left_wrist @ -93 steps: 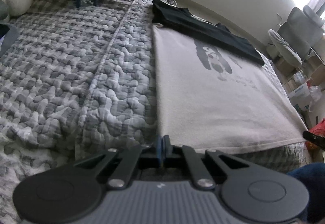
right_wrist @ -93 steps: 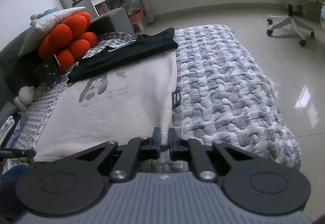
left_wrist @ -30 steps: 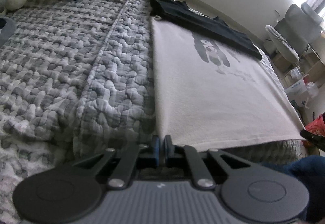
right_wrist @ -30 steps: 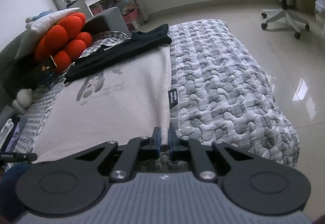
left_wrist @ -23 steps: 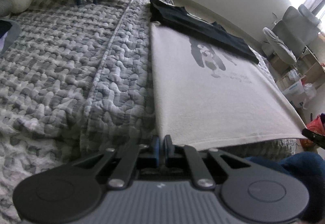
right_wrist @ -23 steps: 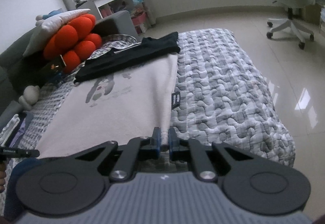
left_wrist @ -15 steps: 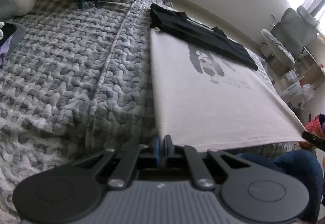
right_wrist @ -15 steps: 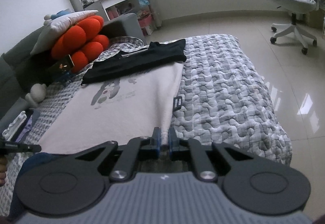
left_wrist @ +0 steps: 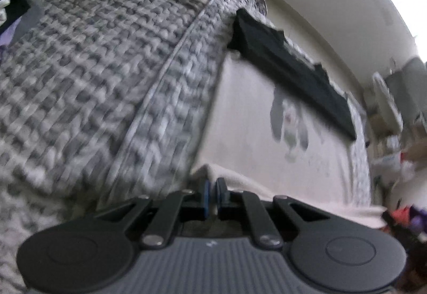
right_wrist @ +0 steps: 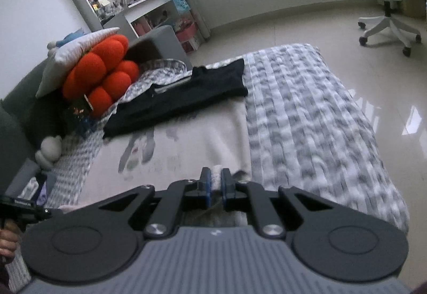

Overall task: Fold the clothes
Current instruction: 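Close both grippers on the edge of the beige fabric, then lift the beige fabric edge with both grippers and fold it toward the black sweatshirt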

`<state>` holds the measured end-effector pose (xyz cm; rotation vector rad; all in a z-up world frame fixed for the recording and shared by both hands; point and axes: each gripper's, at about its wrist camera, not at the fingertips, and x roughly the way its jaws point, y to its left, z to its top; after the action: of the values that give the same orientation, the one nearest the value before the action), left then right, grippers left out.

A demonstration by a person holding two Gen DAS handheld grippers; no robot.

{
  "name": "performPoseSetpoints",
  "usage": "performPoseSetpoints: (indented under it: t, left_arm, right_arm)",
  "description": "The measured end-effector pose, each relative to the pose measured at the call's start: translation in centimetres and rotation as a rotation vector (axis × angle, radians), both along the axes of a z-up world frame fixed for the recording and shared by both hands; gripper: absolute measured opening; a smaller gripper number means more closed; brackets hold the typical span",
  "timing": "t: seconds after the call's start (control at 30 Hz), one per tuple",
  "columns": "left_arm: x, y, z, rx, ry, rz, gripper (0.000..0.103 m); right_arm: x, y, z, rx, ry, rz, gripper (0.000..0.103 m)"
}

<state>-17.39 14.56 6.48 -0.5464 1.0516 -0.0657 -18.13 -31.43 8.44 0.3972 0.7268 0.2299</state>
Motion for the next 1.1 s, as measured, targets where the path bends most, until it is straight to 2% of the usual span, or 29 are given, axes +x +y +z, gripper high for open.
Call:
performPoseSetpoints:
  t: [0.13,0.27,0.37,0.57,0.7,0.8,0.9,0.93,1.0,1.1]
  left_arm:
    - [3.7,-0.2,0.8,0.002,0.004,0.039,0.006]
    - [6.7,-0.2,0.5,0.013,0.024,0.048,0.006]
    - [8.2,-0.2,0.0,0.017,0.039,0.05,0.006]
    - [10.3,0.7,-0.4,-0.003,0.045,0.072,0.006]
    - [9.8,1.5,-0.2,-0.015,-0.002,0.067,0.006]
    - [8.8,1.7,0.3,0.025,-0.08,0.022,0.013]
    - [7.7,1.1,0.5,0.074,-0.167,-0.074,0.034]
    - [7.4,0.6,0.5,0.093,-0.192,-0.113,0.043]
    - [6.8,-0.7,0.3,0.137,-0.235,-0.194,0.046]
    - [6.2,-2.6,-0.1,0.209,-0.283,-0.3,0.05]
  right_arm:
    - [3.3,-0.8,-1.1,0.079,0.045,-0.035,0.01]
    - [6.4,-1.6,-2.3,0.173,0.099,-0.081,0.011]
    - [8.4,-2.1,-3.0,0.206,0.141,-0.119,0.011]
    - [11.1,-2.6,-4.2,0.256,0.198,-0.16,0.015]
    - [10.7,-3.7,-4.6,0.273,0.205,-0.212,0.017]
    - [9.7,-4.2,-4.2,0.2,0.164,-0.193,0.017]
    - [8.6,-4.4,-3.4,0.099,0.11,-0.156,0.017]
    - [8.3,-4.0,-3.0,0.043,0.086,-0.117,0.017]
    - [7.9,-2.8,-2.3,-0.076,0.035,-0.03,0.019]
    - [7.4,0.5,-1.9,-0.307,-0.03,0.157,0.034]
